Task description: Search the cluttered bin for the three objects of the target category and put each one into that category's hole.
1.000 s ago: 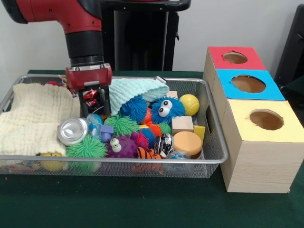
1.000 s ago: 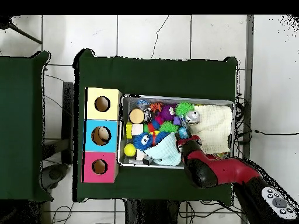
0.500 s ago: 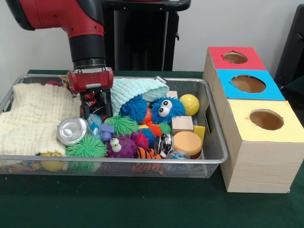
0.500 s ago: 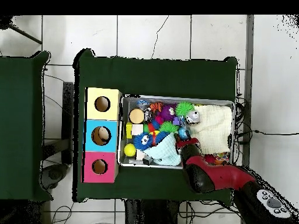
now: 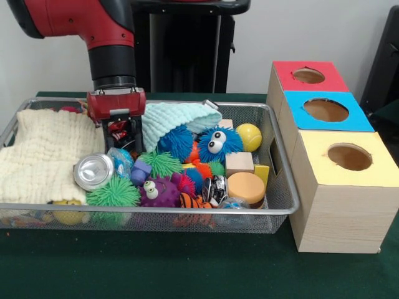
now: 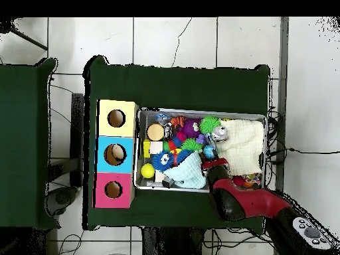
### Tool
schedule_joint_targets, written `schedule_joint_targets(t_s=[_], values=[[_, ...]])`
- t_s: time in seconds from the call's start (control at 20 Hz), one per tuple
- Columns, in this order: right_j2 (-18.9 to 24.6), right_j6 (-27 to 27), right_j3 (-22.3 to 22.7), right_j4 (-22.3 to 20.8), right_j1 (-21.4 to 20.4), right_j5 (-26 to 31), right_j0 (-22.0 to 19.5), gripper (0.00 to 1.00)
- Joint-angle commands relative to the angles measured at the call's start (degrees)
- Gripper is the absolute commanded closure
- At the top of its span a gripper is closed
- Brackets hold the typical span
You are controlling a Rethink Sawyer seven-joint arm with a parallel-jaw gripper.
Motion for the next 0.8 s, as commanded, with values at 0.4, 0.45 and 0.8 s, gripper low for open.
schedule_joint_targets(t_s=[0.4,0.45,0.8], values=[[-1.6,9.7,-0.3,1.3,3.0,2.7,-0.8,0.00],[-1.2,9.8,-0.2,1.3,2.9,3.0,-1.1,0.00],[1.3,10.0,0.8,1.3,3.3,5.6,-4.1,0.00]])
